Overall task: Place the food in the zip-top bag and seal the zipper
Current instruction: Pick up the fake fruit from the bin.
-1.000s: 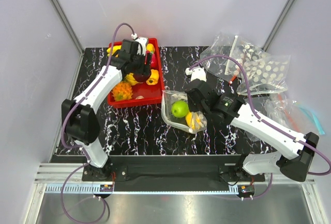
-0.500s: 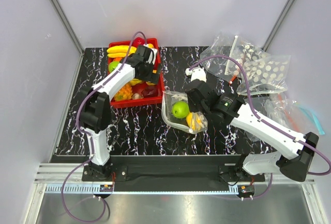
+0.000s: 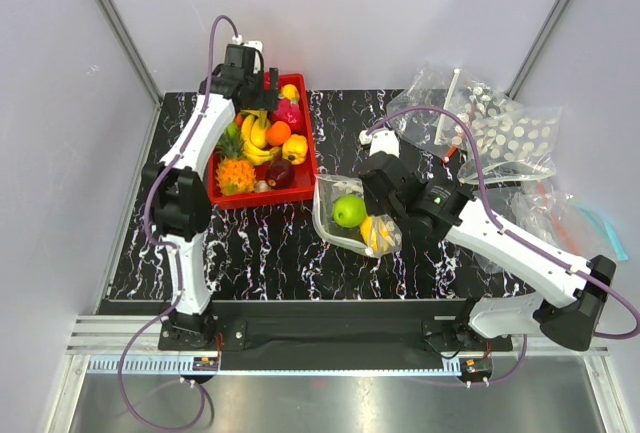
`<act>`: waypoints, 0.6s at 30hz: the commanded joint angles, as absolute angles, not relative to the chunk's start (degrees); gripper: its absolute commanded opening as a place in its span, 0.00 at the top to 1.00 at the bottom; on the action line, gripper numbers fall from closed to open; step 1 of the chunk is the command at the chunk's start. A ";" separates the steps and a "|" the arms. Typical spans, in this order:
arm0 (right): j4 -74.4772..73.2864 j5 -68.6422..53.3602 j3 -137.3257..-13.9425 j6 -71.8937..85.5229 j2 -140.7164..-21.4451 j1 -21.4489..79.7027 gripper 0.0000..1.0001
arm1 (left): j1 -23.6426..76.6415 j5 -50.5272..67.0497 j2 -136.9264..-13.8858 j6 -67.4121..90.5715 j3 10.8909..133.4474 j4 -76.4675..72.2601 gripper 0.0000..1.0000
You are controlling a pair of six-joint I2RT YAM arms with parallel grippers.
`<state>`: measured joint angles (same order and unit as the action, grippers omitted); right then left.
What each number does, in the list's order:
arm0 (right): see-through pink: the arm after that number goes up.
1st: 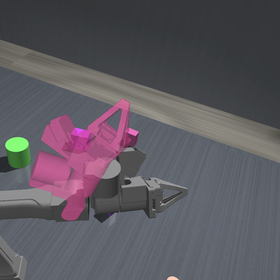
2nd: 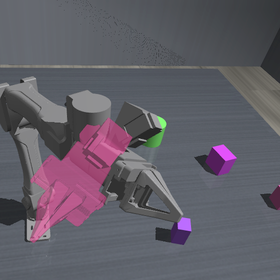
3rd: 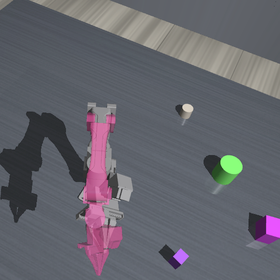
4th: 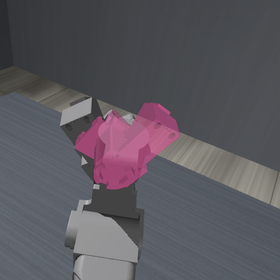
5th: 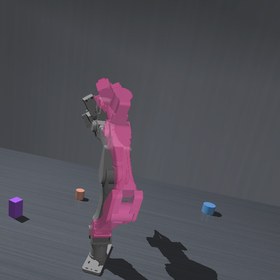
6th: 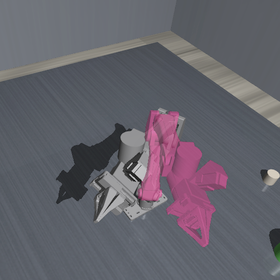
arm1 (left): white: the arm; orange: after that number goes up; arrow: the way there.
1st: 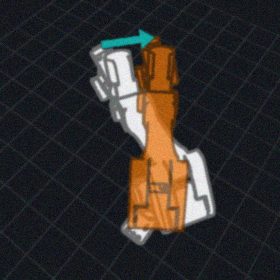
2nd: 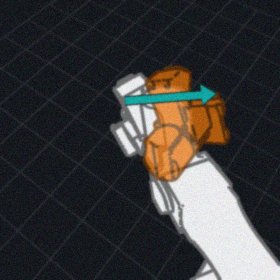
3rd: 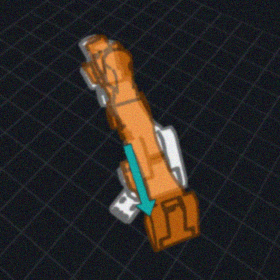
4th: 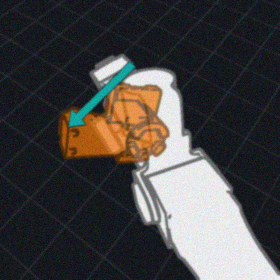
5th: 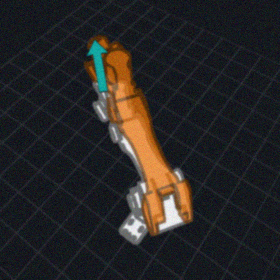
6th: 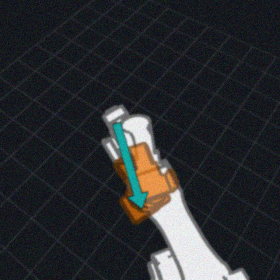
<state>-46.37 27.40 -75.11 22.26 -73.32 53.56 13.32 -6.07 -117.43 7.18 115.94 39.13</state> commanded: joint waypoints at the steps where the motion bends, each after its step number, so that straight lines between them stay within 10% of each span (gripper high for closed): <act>1: -45.00 28.39 -78.22 21.45 -73.56 52.91 1.00 | 13.27 -6.77 -122.51 6.94 120.58 38.94 0.11; 10: -45.00 27.42 -78.31 21.71 -72.69 52.91 1.00 | 11.87 -4.57 -136.39 9.40 133.85 38.93 0.14; 18: -45.17 27.07 -77.43 22.15 -72.51 52.82 1.00 | 10.46 -0.27 -133.78 9.93 128.15 32.97 0.62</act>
<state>-46.37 27.27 -75.77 22.26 -73.67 53.30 11.07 -3.64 -137.91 10.02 129.08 38.28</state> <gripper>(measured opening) 0.012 0.414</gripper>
